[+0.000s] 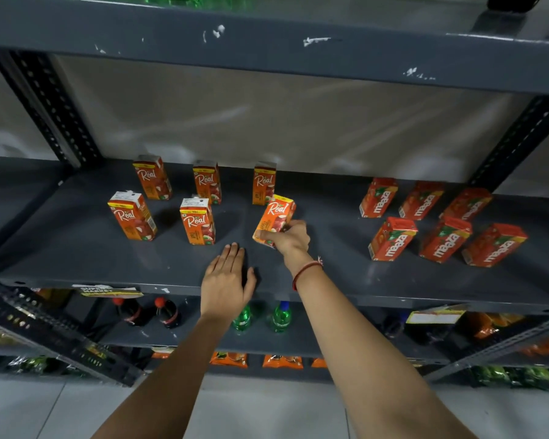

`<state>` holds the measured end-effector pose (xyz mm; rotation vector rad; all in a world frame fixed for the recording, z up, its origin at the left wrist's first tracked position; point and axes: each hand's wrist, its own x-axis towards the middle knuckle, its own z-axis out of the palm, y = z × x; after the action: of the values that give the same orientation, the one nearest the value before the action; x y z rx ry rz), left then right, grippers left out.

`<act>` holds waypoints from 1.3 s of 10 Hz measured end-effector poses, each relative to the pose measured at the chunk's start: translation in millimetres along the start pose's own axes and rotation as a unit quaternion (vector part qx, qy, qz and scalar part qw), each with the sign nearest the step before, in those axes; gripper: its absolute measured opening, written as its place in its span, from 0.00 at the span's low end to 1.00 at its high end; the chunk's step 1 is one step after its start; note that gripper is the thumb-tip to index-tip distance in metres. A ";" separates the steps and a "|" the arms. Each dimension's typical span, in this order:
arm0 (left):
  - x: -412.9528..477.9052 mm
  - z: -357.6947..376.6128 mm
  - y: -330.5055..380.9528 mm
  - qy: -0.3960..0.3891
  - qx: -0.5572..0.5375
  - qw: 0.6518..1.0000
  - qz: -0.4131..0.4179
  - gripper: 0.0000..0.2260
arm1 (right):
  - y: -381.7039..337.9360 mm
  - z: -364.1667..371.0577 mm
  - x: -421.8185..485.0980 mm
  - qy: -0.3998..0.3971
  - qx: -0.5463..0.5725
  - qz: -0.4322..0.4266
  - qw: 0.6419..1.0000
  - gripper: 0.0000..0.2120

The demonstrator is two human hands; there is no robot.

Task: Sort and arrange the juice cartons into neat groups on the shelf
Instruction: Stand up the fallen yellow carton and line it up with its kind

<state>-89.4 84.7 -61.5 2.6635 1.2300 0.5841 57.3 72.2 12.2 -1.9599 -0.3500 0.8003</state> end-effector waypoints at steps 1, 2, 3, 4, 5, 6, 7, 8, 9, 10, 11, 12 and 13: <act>-0.5 -1.0 0.4 0.002 -0.002 1.000 0.003 0.24 | 10.6 -5.4 -4.7 -0.042 0.024 -0.042 0.998 0.34; -0.9 -2.0 1.7 0.000 0.001 1.000 0.002 0.24 | 18.3 -9.1 -7.3 -0.081 0.039 -0.085 0.992 0.31; -0.9 -2.1 1.5 -0.004 0.004 1.000 0.001 0.24 | 19.8 -11.0 -10.0 -0.114 0.049 -0.101 0.987 0.32; -1.6 -1.6 0.6 -0.004 0.006 1.000 0.003 0.25 | 18.5 -11.4 -13.6 -0.126 0.038 -0.113 0.985 0.31; -1.9 -0.6 0.0 -0.003 0.010 1.000 0.005 0.25 | 19.1 -11.5 -15.3 -0.127 0.032 -0.119 0.984 0.29; -1.6 0.1 0.6 -0.002 0.008 1.000 0.002 0.25 | 21.7 -11.6 -14.5 -0.128 0.030 -0.120 0.984 0.30; -1.5 -0.2 1.5 -0.001 0.005 1.000 0.001 0.25 | 22.1 -13.9 -12.7 -0.124 0.030 -0.127 0.984 0.32; -1.7 -0.6 1.5 -0.002 0.002 1.000 0.001 0.25 | 19.9 -18.6 -10.3 -0.111 0.022 -0.137 0.984 0.31; -1.6 -1.5 1.9 -0.004 0.004 1.000 0.002 0.25 | 16.5 -23.8 -5.5 -0.089 -0.003 -0.164 0.983 0.29; -1.9 -1.8 2.3 -0.007 0.001 1.000 -0.004 0.25 | 12.9 -25.1 1.0 -0.065 -0.040 -0.195 0.978 0.29; -2.0 -1.9 2.1 -0.011 0.002 1.000 -0.006 0.25 | 13.5 -19.4 7.3 -0.057 -0.078 -0.221 0.970 0.31; -1.7 -2.0 2.0 -0.012 0.003 1.000 -0.007 0.25 | 19.1 -12.2 11.1 -0.077 -0.096 -0.228 0.966 0.31; -1.2 -2.2 2.1 -0.014 0.004 1.000 -0.008 0.25 | 24.0 -9.1 13.6 -0.091 -0.096 -0.234 0.963 0.30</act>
<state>-89.6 82.4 -59.2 2.6549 1.2481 0.5387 71.4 61.4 -10.8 -1.8697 -0.9922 0.6509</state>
